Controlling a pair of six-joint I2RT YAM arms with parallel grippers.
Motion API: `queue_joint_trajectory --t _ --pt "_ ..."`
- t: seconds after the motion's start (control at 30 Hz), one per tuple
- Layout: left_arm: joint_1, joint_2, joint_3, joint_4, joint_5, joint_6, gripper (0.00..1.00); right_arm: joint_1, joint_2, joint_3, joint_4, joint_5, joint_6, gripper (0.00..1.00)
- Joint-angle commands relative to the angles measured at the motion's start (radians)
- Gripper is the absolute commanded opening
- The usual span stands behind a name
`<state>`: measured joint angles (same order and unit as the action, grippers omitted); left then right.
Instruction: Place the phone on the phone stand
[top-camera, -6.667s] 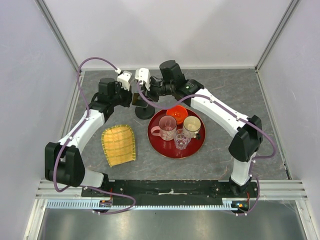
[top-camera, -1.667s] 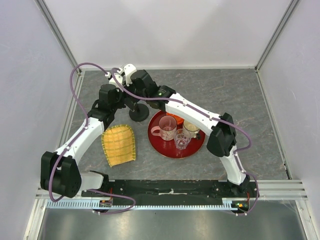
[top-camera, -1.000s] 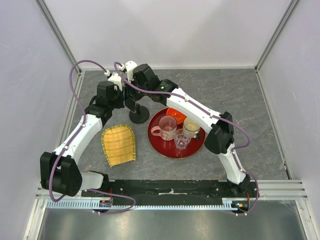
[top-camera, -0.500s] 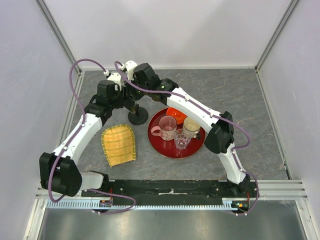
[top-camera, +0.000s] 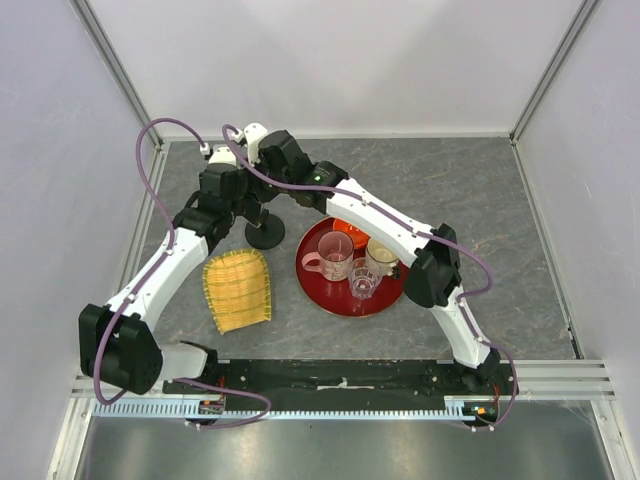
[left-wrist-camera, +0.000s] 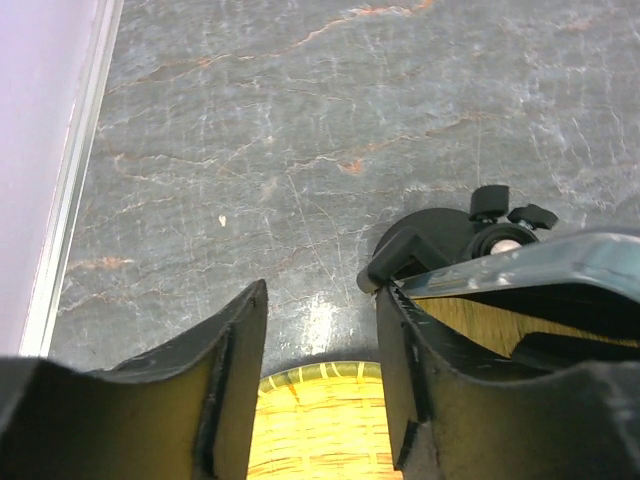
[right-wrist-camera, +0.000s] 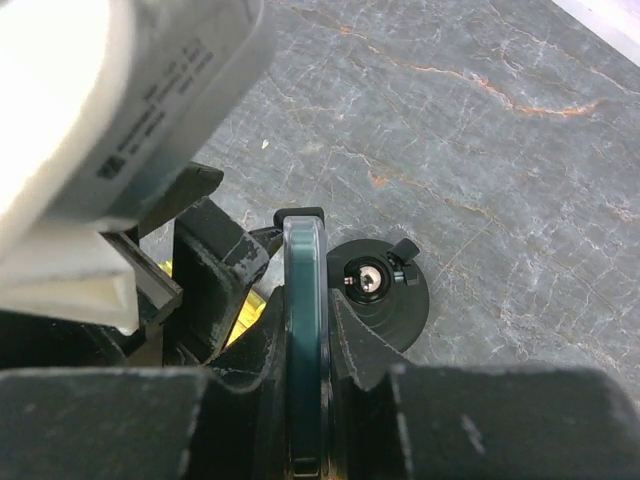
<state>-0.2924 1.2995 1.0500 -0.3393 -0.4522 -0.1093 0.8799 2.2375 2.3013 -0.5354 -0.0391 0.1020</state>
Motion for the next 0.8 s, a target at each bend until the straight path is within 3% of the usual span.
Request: queue_joint_trajectory --t 0.0,0.27,0.43,0.6,0.7,0.77 --pt "0.032 -0.023 0.051 -0.036 -0.257 -0.121 0.56 -0.061 -0.024 -0.067 -0.069 0.429 -0.004 0.0" --pt "0.128 0.001 0.079 -0.092 0.053 -0.294 0.56 -0.052 -0.088 -0.194 0.014 0.472 0.036 0.0" --pt "0.147 -0.019 0.087 -0.075 0.309 -0.241 0.53 -0.055 -0.069 -0.177 0.021 0.423 0.027 0.0" --pt "0.151 -0.114 0.007 -0.061 0.296 -0.242 0.55 -0.094 -0.068 -0.172 0.041 0.299 0.015 0.0" --pt "0.165 -0.128 0.045 -0.082 0.325 -0.224 0.56 -0.122 -0.082 -0.175 0.049 0.231 0.019 0.0" --pt "0.171 -0.129 0.079 -0.095 0.349 -0.221 0.56 -0.134 -0.087 -0.174 0.048 0.197 0.033 0.11"
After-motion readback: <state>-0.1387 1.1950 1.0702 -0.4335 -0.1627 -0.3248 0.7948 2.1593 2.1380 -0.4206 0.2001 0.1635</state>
